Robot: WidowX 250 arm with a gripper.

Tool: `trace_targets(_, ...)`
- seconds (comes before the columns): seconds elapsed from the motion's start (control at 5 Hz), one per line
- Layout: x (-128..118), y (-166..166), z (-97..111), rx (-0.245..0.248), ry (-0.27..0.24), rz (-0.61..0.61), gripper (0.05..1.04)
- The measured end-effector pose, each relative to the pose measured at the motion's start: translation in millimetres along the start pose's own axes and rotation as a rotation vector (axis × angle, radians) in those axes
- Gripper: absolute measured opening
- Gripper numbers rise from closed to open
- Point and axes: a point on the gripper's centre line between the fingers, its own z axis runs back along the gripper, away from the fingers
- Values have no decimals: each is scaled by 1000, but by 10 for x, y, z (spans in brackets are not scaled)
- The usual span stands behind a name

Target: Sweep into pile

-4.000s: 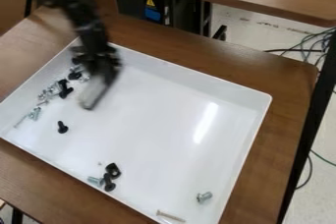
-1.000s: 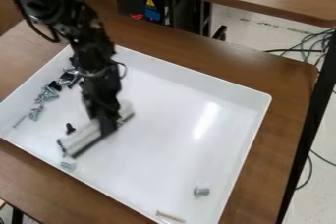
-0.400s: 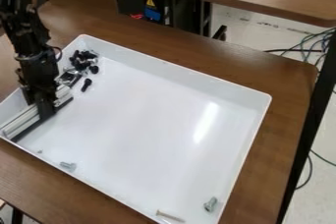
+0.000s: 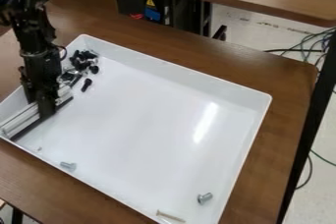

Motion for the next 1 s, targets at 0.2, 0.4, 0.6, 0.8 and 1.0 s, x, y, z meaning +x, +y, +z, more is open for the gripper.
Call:
trace_targets(0.2,131,-154,272,74,-22,-14,355)
trace_targets(0.4,268,-387,662,167,-68,-32,355)
trace_targets(0.6,446,-756,735,192,-68,-106,355)
trace_targets(0.8,670,-1291,808,203,-93,-235,355)
trace_targets(1.0,901,-1744,672,191,-102,-469,355)
